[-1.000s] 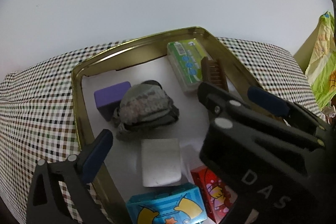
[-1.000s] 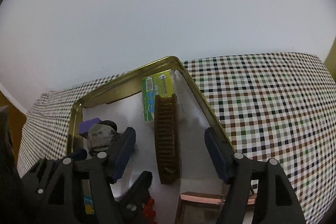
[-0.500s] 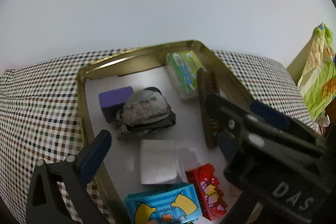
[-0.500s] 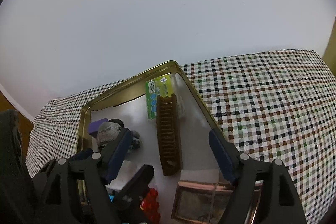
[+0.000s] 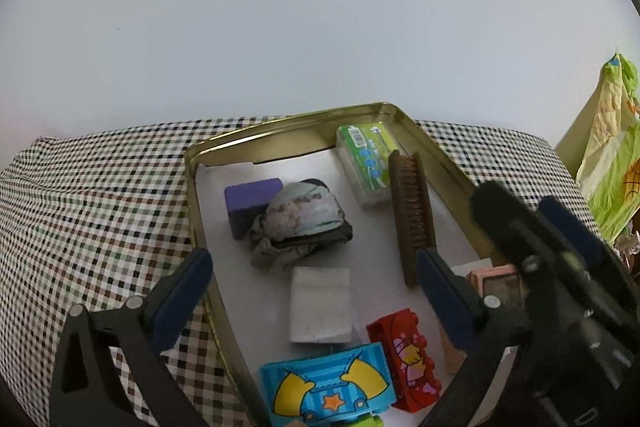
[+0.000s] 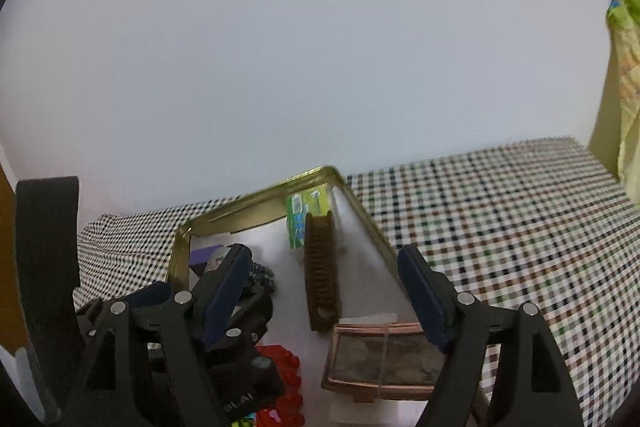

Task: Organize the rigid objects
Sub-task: 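Withdraw both open tools up and away from the tray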

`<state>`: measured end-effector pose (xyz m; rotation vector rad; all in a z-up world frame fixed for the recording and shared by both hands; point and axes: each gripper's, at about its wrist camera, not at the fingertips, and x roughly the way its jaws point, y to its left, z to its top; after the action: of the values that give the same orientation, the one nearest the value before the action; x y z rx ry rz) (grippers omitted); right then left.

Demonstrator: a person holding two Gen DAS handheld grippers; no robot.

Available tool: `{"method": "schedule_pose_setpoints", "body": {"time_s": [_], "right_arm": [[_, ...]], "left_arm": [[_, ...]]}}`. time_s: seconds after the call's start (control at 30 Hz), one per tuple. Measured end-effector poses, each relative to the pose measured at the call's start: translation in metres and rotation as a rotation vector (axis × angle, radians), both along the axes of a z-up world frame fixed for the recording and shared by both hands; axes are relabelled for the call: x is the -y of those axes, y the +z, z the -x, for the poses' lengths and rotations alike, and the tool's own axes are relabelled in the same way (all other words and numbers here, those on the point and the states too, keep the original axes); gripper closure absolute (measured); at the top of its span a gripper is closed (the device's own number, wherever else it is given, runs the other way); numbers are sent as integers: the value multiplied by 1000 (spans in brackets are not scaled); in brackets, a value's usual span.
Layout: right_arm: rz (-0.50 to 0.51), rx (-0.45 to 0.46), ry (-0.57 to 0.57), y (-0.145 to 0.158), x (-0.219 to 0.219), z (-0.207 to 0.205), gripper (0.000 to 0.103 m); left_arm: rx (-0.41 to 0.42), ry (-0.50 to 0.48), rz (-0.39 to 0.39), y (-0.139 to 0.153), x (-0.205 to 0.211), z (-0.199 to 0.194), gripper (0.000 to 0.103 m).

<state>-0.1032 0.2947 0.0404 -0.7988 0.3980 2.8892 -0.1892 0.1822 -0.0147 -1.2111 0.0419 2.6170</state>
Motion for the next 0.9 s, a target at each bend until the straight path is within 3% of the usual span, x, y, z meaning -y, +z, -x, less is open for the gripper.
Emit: {"method": "schedule_pose_setpoints", "body": {"time_s": [0.3, 0.57, 0.77, 0.9], "right_arm": [[-51, -229, -94, 0, 2, -35, 24], [-90, -270, -124, -3, 6, -50, 23], [-94, -292, -135, -7, 11, -57, 22], [-133, -299, -147, -10, 15, -62, 22]], "left_arm": [[-165, 44, -48, 18, 24, -34, 0], [-376, 132, -45, 20, 46, -65, 0], [-395, 108, -80, 18, 57, -73, 0], [-420, 93, -64, 13, 54, -76, 0]]}}
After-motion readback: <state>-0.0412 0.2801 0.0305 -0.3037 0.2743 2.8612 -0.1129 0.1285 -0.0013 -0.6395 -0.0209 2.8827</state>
